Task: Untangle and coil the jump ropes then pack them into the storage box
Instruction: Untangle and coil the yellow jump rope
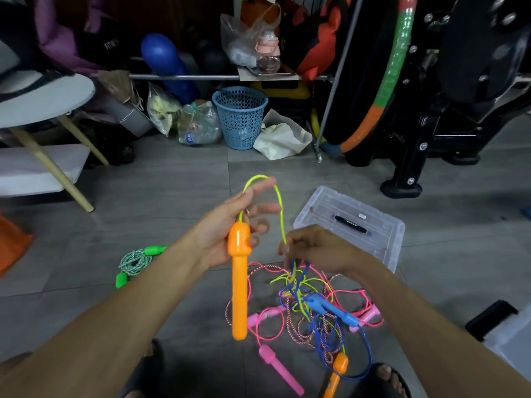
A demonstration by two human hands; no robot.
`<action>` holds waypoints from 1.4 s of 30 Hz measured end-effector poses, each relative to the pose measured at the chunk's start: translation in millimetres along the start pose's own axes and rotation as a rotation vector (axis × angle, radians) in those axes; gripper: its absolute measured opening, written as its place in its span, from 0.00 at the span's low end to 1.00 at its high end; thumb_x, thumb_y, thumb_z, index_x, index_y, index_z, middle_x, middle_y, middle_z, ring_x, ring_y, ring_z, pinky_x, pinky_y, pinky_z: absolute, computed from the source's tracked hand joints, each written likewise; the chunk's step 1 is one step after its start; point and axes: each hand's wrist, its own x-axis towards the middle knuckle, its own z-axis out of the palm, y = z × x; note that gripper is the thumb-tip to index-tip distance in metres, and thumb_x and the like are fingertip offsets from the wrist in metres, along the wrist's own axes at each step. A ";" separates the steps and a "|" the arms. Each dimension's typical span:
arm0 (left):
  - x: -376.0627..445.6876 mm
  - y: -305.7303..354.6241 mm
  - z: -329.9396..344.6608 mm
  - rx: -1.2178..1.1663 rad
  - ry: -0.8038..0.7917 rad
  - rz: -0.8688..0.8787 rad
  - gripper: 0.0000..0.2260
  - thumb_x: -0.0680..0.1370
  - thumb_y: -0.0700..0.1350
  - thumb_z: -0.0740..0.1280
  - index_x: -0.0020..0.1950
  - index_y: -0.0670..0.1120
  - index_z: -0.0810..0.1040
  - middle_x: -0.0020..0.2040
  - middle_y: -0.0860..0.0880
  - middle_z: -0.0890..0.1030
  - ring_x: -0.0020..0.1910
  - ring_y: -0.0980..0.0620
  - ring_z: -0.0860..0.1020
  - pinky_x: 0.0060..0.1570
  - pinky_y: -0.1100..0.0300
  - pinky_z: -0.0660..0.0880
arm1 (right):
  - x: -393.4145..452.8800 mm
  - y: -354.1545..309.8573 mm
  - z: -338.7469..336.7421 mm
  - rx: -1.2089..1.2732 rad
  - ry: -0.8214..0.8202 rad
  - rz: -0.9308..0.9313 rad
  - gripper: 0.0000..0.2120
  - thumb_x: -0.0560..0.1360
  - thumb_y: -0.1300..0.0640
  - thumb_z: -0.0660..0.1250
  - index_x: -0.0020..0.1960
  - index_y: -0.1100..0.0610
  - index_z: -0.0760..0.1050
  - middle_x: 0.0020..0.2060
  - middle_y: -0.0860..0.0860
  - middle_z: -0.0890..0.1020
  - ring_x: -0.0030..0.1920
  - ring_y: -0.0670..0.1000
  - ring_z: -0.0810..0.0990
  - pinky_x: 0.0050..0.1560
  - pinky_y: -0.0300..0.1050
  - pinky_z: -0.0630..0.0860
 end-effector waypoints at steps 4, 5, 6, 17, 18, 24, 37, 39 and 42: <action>6.4 7.6 -7.1 -0.163 0.076 0.109 0.16 0.82 0.40 0.54 0.67 0.50 0.71 0.51 0.49 0.84 0.36 0.51 0.83 0.27 0.65 0.77 | 0.0 0.3 10.3 -0.059 -0.051 0.087 0.09 0.74 0.69 0.66 0.53 0.64 0.79 0.27 0.45 0.80 0.28 0.38 0.77 0.34 0.30 0.72; 8.1 8.4 -7.1 -0.211 0.086 0.128 0.16 0.82 0.38 0.54 0.67 0.48 0.70 0.54 0.47 0.83 0.43 0.48 0.84 0.35 0.62 0.80 | -1.1 -0.3 10.3 -0.058 -0.053 0.091 0.09 0.74 0.69 0.66 0.54 0.64 0.79 0.26 0.44 0.80 0.27 0.37 0.76 0.32 0.29 0.71; 11.7 8.0 -7.5 -0.228 0.104 0.148 0.18 0.81 0.34 0.53 0.68 0.46 0.68 0.59 0.46 0.81 0.51 0.44 0.83 0.45 0.59 0.81 | -2.3 -1.7 9.7 -0.061 -0.066 0.088 0.10 0.73 0.70 0.67 0.52 0.62 0.80 0.26 0.44 0.80 0.27 0.37 0.76 0.32 0.28 0.70; -1.9 -18.1 -21.8 1.609 -0.157 -0.125 0.13 0.78 0.33 0.55 0.58 0.42 0.73 0.49 0.45 0.81 0.38 0.55 0.76 0.37 0.75 0.69 | -7.4 -20.1 -11.2 0.201 0.044 0.016 0.19 0.71 0.75 0.64 0.60 0.64 0.73 0.49 0.56 0.83 0.32 0.49 0.78 0.34 0.37 0.71; -1.3 -18.6 -24.0 1.499 -0.152 -0.159 0.11 0.80 0.36 0.55 0.57 0.44 0.75 0.42 0.47 0.81 0.33 0.57 0.75 0.33 0.72 0.70 | -7.5 -17.9 -16.2 0.193 0.100 -0.001 0.18 0.71 0.75 0.65 0.59 0.64 0.74 0.49 0.56 0.82 0.30 0.47 0.79 0.34 0.36 0.72; 10.9 -11.1 -50.2 1.212 0.276 -0.023 0.15 0.83 0.47 0.55 0.39 0.48 0.73 0.29 0.46 0.69 0.24 0.51 0.75 0.30 0.60 0.74 | -16.0 15.3 -36.9 -0.708 0.185 0.002 0.11 0.71 0.66 0.65 0.49 0.54 0.81 0.44 0.52 0.83 0.39 0.46 0.77 0.41 0.29 0.69; 3.7 -7.5 -21.2 0.643 -0.169 -0.192 0.13 0.81 0.45 0.57 0.43 0.42 0.76 0.28 0.49 0.72 0.25 0.55 0.69 0.26 0.64 0.68 | 4.8 6.6 -4.3 -0.111 0.106 -0.174 0.31 0.69 0.72 0.68 0.69 0.58 0.65 0.64 0.53 0.75 0.66 0.49 0.73 0.65 0.40 0.68; 3.1 -4.7 -20.9 0.569 -0.181 -0.154 0.12 0.78 0.48 0.59 0.47 0.41 0.79 0.29 0.49 0.75 0.25 0.55 0.70 0.25 0.65 0.68 | 12.4 -5.2 15.5 0.121 -0.072 -0.195 0.26 0.69 0.76 0.66 0.63 0.57 0.70 0.55 0.53 0.79 0.57 0.46 0.78 0.56 0.39 0.74; 2.2 4.0 -27.2 0.383 -0.126 -0.076 0.15 0.76 0.47 0.60 0.54 0.39 0.80 0.27 0.48 0.74 0.21 0.55 0.68 0.23 0.64 0.65 | 15.2 -0.5 23.1 0.136 -0.045 -0.088 0.12 0.74 0.73 0.64 0.52 0.59 0.75 0.38 0.55 0.81 0.37 0.42 0.81 0.42 0.35 0.75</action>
